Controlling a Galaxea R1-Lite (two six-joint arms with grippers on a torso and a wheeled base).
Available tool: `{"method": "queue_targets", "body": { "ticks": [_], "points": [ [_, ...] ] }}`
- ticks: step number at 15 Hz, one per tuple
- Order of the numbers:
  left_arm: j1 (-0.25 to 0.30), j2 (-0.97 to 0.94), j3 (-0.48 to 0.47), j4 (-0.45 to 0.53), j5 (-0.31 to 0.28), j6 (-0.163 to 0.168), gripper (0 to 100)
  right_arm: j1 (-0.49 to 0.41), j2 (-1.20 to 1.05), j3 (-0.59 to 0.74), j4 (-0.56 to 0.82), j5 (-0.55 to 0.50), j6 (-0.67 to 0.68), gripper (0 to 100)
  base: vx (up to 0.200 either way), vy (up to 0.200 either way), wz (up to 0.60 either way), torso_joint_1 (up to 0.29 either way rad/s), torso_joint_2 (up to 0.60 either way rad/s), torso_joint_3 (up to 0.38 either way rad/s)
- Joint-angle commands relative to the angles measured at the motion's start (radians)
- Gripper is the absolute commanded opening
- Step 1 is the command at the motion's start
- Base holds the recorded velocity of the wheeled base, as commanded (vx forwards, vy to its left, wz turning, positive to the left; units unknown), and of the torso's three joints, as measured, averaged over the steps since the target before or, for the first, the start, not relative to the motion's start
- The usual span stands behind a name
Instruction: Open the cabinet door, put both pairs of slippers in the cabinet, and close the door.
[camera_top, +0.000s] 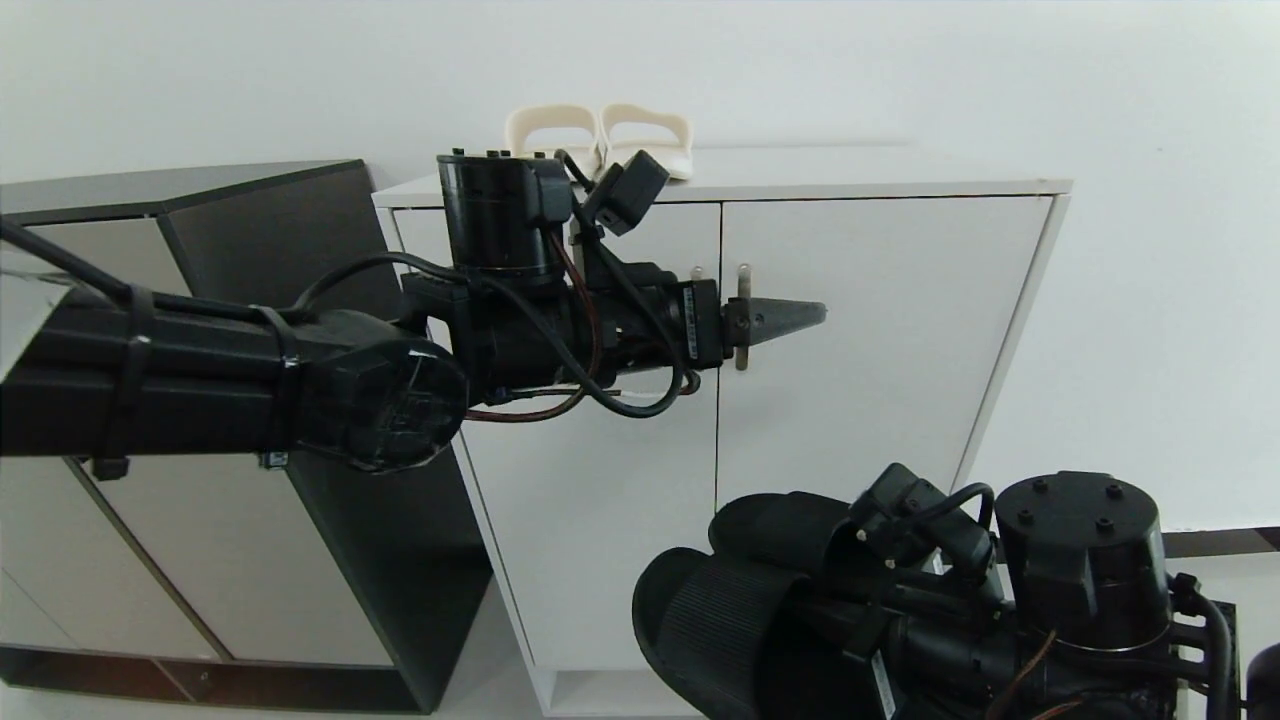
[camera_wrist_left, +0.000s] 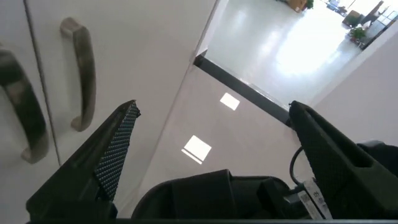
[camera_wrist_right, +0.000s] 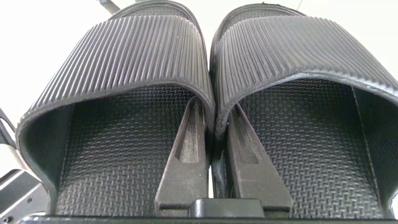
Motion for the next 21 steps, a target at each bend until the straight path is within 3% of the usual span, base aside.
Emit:
{"method": "queue_targets", "body": {
  "ticks": [1,10,19,20,21],
  "points": [
    [0.007,0.052,-0.035,-0.003,0.041,-0.001,100,-0.001,0.002,0.0,0.0,0.0,0.0,0,0.0,0.0,0.0,0.0,0.0,0.0],
    [0.032,0.129,-0.111,0.003,0.111,-0.001,100,-0.003,0.002,0.002,0.0,-0.001,-0.001,0,0.0,0.0,0.0,0.0,0.0,0.0],
    [0.004,0.154,-0.184,0.071,0.113,0.001,100,-0.001,0.0,0.008,0.0,0.0,-0.001,0,0.0,0.0,0.0,0.0,0.0,0.0],
    [0.004,0.155,-0.196,0.08,0.113,0.001,0,-0.003,0.0,0.008,0.0,0.0,-0.001,0,0.0,0.0,0.0,0.0,0.0,0.0],
    [0.004,0.157,-0.198,0.082,0.111,0.001,0,-0.003,-0.001,0.008,0.0,0.0,-0.001,0,0.0,0.0,0.0,0.0,0.0,0.0]
  ]
}}
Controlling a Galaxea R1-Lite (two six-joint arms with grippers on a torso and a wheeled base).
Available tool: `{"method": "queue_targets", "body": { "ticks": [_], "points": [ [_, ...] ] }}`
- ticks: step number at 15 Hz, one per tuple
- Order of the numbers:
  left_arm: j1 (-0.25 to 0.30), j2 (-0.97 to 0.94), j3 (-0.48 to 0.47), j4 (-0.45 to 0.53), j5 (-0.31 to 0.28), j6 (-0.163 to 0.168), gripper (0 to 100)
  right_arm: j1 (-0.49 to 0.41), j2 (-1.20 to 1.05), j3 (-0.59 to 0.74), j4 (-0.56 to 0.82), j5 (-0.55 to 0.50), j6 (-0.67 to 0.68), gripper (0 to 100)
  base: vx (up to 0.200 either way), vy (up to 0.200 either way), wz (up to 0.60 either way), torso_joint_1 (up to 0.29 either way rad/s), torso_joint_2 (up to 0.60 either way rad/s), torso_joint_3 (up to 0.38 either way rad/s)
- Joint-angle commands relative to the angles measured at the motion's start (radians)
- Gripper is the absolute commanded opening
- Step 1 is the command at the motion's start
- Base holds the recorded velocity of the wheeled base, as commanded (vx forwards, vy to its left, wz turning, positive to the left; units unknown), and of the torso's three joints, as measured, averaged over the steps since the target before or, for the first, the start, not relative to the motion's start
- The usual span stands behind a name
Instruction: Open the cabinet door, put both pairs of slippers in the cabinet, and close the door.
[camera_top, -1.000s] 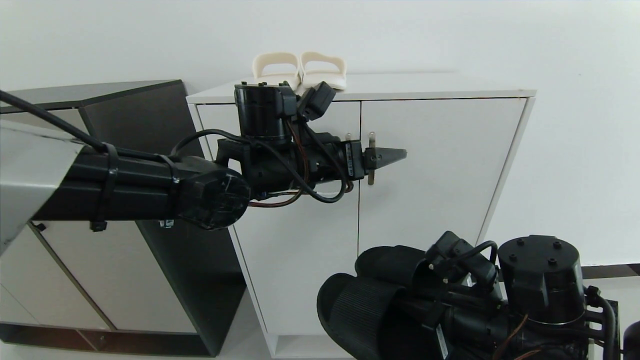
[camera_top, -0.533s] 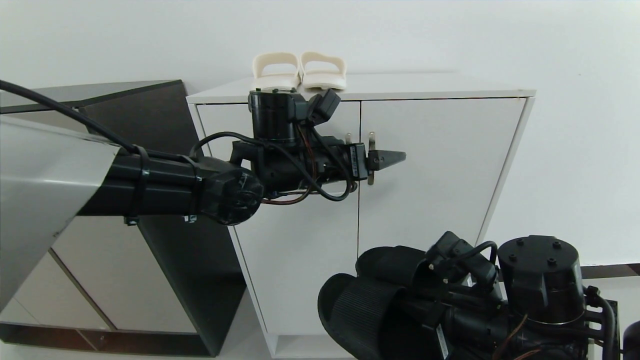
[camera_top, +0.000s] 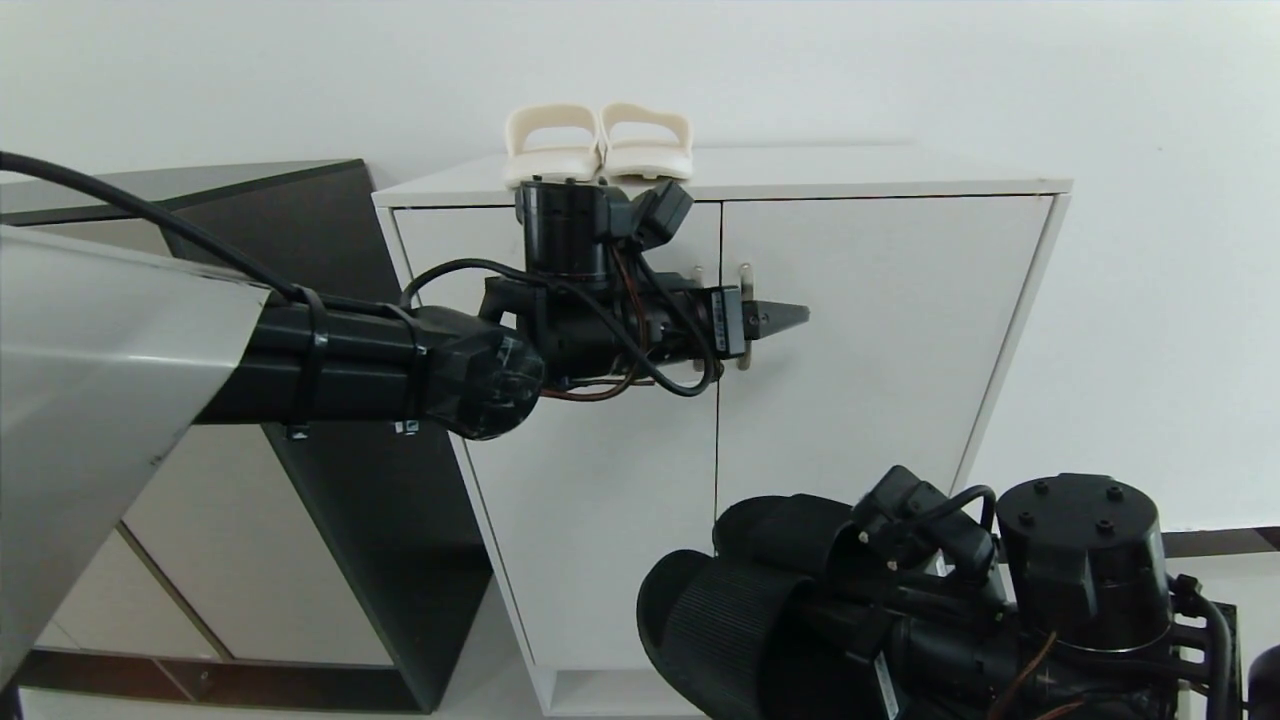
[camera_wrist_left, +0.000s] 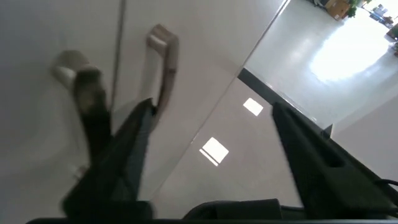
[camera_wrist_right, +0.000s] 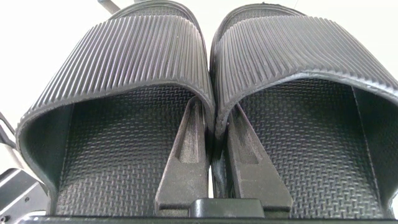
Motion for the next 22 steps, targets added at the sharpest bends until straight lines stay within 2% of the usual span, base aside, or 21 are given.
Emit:
{"method": "queue_targets", "body": {
  "ticks": [1,2,4,8,13,15,17,19,22],
  "points": [
    [-0.004,-0.001,-0.007,-0.001,-0.005,-0.001,0,0.002,-0.003,0.002,0.001,0.006,0.0,0,0.0,0.0,0.0,0.0,0.0,0.0],
    [-0.007,-0.001,-0.006,-0.001,-0.005,-0.001,0,0.002,-0.017,0.019,0.001,0.047,-0.003,0,0.0,0.0,0.0,0.0,0.0,0.0],
    [-0.024,-0.007,0.006,-0.001,-0.002,0.001,0,0.002,-0.035,0.03,0.004,0.061,-0.016,0,0.0,0.0,0.0,0.0,0.0,0.0],
    [-0.062,-0.062,0.072,-0.004,0.001,0.004,0,0.002,-0.063,0.064,0.004,0.151,-0.04,0,0.0,0.0,0.0,0.0,0.0,0.0],
    [-0.101,-0.186,0.218,-0.01,0.012,0.009,0,0.005,-0.08,0.079,0.004,0.165,-0.061,0,0.0,0.0,0.0,0.0,0.0,0.0],
    [-0.116,-0.252,0.313,-0.039,0.06,0.015,0,0.005,-0.08,0.081,0.003,0.165,-0.061,0,0.0,0.0,0.0,0.0,0.0,0.0],
    [-0.128,-0.309,0.401,-0.116,0.09,0.013,0,0.005,-0.078,0.081,0.004,0.165,-0.061,0,0.0,0.0,0.0,0.0,0.0,0.0],
    [-0.128,-0.347,0.425,-0.128,0.133,0.012,0,0.005,-0.076,0.081,0.003,0.165,-0.061,0,0.0,0.0,0.0,0.0,0.0,0.0],
    [-0.085,-0.344,0.427,-0.129,0.126,0.01,0,0.007,-0.075,0.081,0.004,0.165,-0.075,0,0.0,0.0,0.0,0.0,0.0,0.0]
  ]
}}
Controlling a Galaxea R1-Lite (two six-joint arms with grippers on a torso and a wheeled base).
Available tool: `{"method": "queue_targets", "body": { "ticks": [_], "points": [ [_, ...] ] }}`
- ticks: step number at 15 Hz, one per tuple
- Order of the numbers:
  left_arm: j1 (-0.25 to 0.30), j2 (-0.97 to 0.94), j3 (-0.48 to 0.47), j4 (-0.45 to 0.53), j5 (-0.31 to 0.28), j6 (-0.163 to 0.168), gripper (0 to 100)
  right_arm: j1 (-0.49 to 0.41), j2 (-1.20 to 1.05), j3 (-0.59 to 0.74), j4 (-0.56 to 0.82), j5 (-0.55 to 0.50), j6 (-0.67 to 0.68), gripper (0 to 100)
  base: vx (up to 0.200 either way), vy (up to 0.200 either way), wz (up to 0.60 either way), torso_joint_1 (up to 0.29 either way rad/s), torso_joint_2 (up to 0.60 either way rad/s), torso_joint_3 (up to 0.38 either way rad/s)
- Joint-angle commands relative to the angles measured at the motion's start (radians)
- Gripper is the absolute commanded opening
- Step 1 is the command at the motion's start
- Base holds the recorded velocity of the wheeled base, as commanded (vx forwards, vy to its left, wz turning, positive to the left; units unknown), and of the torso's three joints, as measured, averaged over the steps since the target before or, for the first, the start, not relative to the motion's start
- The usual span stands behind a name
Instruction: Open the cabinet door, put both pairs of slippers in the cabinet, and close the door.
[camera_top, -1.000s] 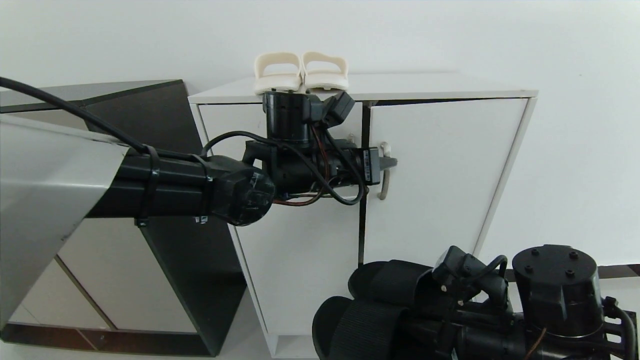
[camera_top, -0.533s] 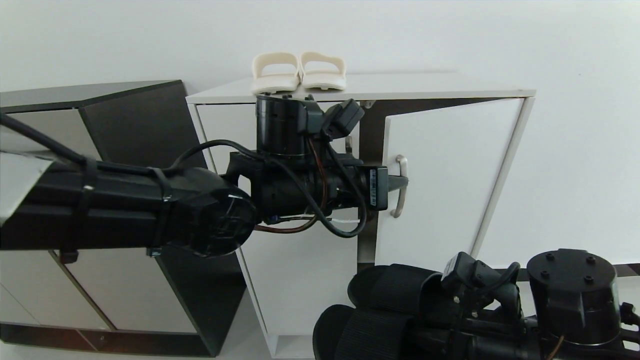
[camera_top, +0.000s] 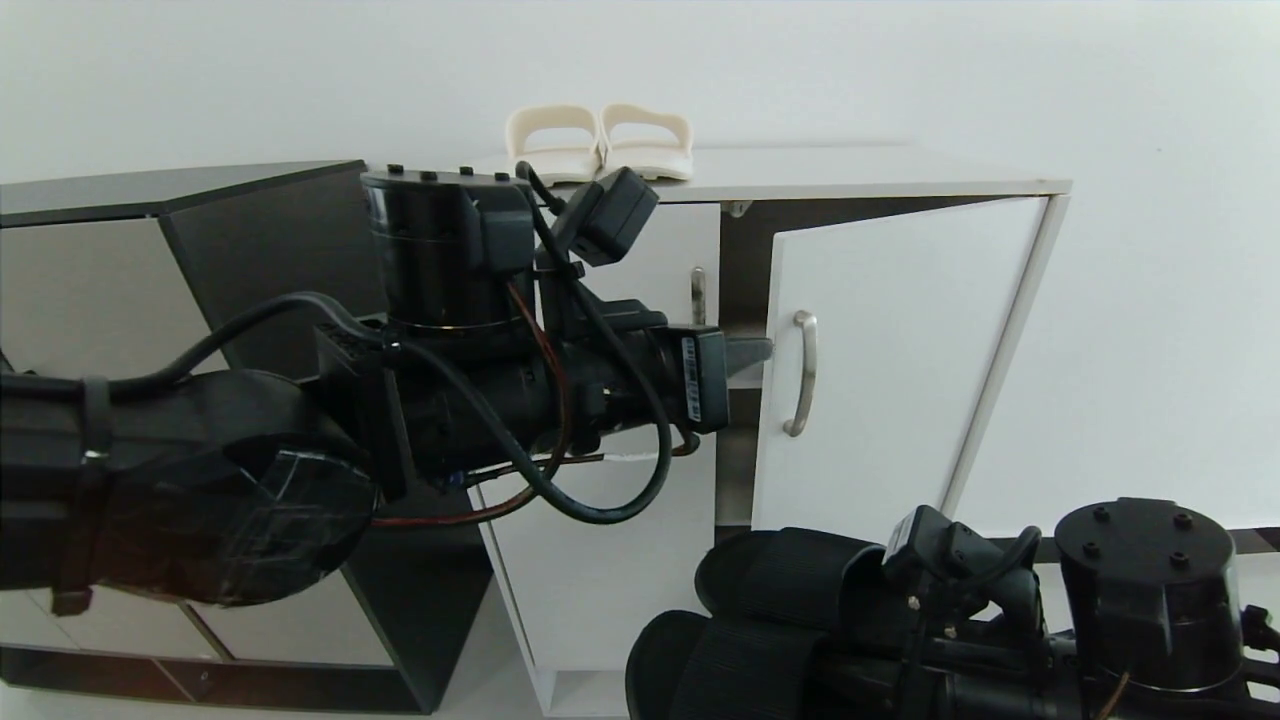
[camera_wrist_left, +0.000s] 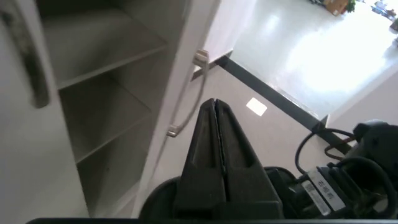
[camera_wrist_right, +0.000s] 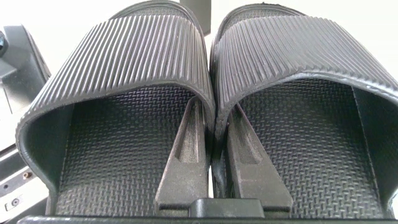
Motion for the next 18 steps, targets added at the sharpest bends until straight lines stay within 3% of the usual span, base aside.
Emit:
{"method": "queue_targets", "body": {
  "ticks": [1,5,10,16,18],
  "points": [
    [0.034,-0.003,-0.007,-0.002,-0.005,-0.001,0,0.0,0.003,0.003,-0.001,0.0,0.0,0,0.0,0.0,0.0,0.0,0.0,0.0],
    [0.07,0.071,-0.074,-0.002,-0.005,-0.007,0,0.0,0.006,0.003,-0.001,0.0,-0.002,0,0.0,0.0,0.0,0.0,0.0,0.0],
    [0.072,0.181,-0.211,-0.008,0.001,-0.016,0,0.003,0.006,0.003,0.0,0.0,-0.002,0,0.0,0.0,0.0,0.0,0.0,0.0],
    [0.064,0.192,-0.234,-0.006,0.003,-0.047,0,0.034,0.009,0.003,0.003,-0.001,0.0,0,0.0,0.0,0.0,0.0,0.0,0.0],
    [0.038,0.193,-0.234,-0.006,0.004,-0.045,0,0.046,0.009,0.006,0.003,-0.003,0.001,0,-0.2,-0.2,0.0,0.002,0.0,0.007]
  ]
}}
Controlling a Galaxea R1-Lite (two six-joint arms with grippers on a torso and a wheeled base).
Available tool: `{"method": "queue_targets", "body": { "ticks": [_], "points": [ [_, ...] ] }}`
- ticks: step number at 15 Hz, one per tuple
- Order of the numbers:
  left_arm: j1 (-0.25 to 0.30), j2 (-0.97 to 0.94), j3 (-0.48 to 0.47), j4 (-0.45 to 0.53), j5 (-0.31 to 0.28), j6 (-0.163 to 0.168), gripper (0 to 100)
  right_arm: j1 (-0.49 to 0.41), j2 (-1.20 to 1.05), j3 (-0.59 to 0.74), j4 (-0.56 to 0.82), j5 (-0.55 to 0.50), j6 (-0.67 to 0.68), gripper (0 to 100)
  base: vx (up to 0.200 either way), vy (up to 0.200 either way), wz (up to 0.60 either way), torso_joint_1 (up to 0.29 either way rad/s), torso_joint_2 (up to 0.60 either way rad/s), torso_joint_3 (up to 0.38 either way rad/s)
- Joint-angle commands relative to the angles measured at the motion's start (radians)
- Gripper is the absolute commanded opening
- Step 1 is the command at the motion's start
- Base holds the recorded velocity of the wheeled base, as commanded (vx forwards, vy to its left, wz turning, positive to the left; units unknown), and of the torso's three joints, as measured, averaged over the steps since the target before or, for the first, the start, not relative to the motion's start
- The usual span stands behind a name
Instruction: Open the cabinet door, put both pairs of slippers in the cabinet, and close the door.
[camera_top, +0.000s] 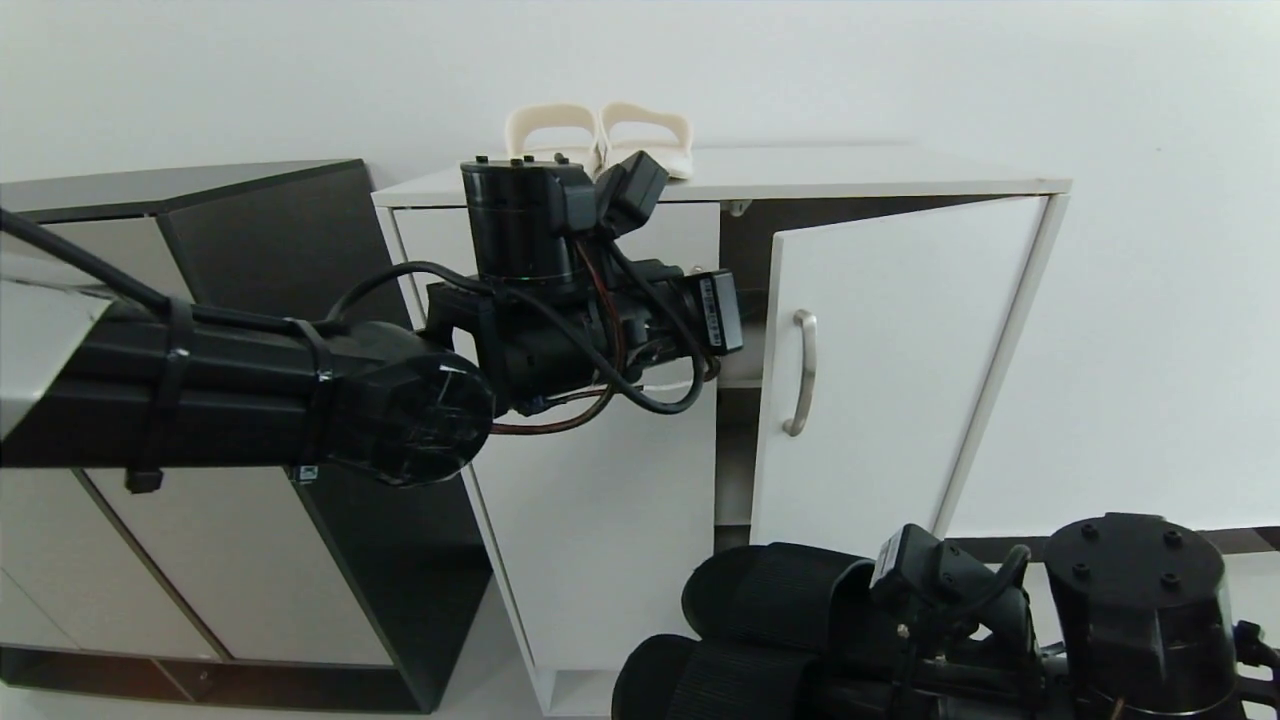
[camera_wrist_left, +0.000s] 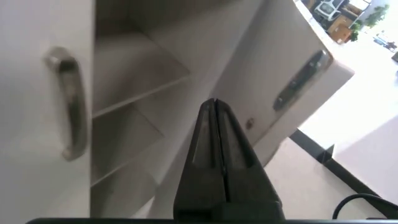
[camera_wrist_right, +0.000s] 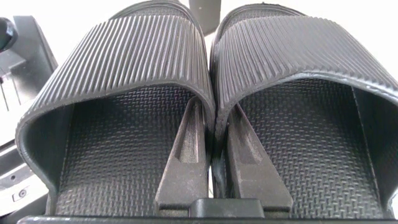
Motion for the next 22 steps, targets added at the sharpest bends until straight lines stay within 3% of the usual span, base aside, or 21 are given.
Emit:
{"method": "queue_targets", "body": {
  "ticks": [1,3,5,7,10,11,13,17,18,20,22],
  "points": [
    [-0.042,-0.002,0.0,0.003,0.002,0.001,0,0.024,0.0,0.005,0.0,-0.001,0.0,0,-0.2,-0.2,0.0,0.007,0.01,-0.007],
    [-0.115,-0.009,0.002,0.002,0.045,0.004,0,0.055,-0.004,0.008,0.0,-0.001,0.003,0,-0.2,-0.2,0.0,0.005,0.0,0.0],
    [-0.138,-0.015,-0.001,-0.001,0.079,0.008,0,0.062,-0.006,0.011,-0.002,-0.002,0.003,0,-0.2,-0.2,0.0,-0.005,0.0,0.005],
    [-0.117,-0.038,0.013,-0.001,0.102,0.008,0,0.061,-0.003,0.005,-0.003,-0.004,0.008,0,-0.1,-0.1,0.0,-0.004,0.0,0.001],
    [-0.043,-0.176,0.125,-0.015,0.242,0.013,0,0.038,0.017,-0.02,-0.005,-0.024,0.012,0,0.0,0.0,0.0,0.0,0.0,0.0],
    [-0.009,-0.261,0.203,-0.015,0.268,0.034,0,0.018,0.031,-0.047,-0.005,-0.074,0.022,0,0.0,0.0,0.0,0.0,0.0,0.0],
    [0.075,-0.466,0.392,-0.011,0.332,0.159,0,0.012,0.101,-0.146,-0.005,-0.277,0.098,0,0.0,0.0,0.0,0.0,0.0,0.0],
    [0.222,-0.827,0.637,0.104,0.665,0.171,0,0.012,0.246,-0.302,-0.006,-0.545,0.201,0,0.0,0.0,0.0,0.0,0.0,0.0],
    [0.279,-0.926,0.698,0.154,0.697,0.171,0,0.009,0.264,-0.323,-0.005,-0.579,0.21,0,0.0,0.0,0.0,0.0,0.0,0.0],
    [0.461,-1.132,0.847,0.282,0.702,0.171,0,-0.003,0.29,-0.343,-0.006,-0.62,0.21,0,0.0,0.0,0.0,0.0,0.0,0.0],
    [0.57,-1.267,0.981,0.293,0.717,0.172,0,-0.01,0.296,-0.348,-0.005,-0.629,0.21,0,0.0,0.0,0.0,0.0,0.0,0.0]
  ]
}}
